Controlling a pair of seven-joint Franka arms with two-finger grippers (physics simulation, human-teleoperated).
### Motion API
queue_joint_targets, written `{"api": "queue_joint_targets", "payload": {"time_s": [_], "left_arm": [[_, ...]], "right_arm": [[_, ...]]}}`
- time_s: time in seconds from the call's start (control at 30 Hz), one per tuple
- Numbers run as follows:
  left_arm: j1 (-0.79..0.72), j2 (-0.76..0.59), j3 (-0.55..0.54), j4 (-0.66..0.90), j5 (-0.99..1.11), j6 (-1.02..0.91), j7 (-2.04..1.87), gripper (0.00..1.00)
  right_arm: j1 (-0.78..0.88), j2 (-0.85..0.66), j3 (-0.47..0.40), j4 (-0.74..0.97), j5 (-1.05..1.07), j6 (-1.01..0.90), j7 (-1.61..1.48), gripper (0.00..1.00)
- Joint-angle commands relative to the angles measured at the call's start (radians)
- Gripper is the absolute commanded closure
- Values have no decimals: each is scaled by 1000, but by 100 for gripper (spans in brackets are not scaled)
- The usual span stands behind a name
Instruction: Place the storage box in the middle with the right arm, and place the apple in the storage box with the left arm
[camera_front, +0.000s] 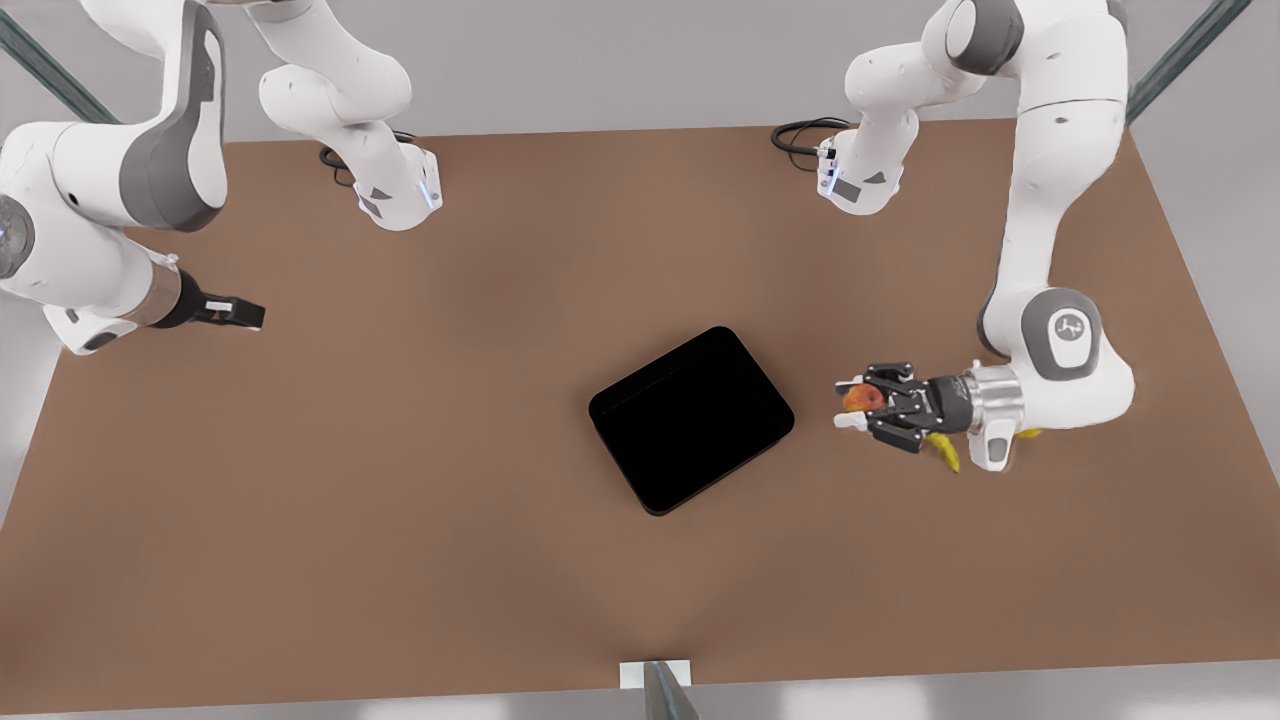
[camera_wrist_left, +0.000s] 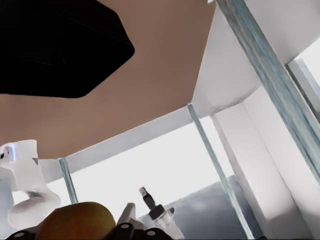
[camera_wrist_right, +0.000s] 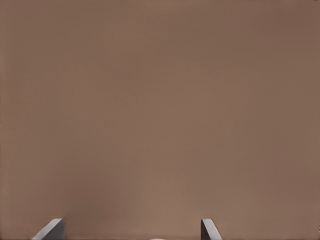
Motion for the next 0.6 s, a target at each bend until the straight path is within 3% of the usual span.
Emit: {"api": "queue_joint_targets", "payload": {"time_s": [0.0,0.13,0.33,0.53,0.57], "left_arm": [[0,4,-22,12,1105,-30,-33,79],[-4,131,-235,152,1389,-31,-286,79],[-152,257,-270,379,1615,-30,-369,79],[-299,357,-235,523,1572,28,-696,79],[-308,355,-237,525,1526,30,-736,79]], "right_arm": [[80,0,-1,0,1,-2,0,0],[81,0,-1,0,1,-2,0,0],[80,-3,-1,2,2,-2,0,0],[80,-8,-2,-9,4,-33,0,0],[78,-50,-2,-72,5,-5,1,0]]}}
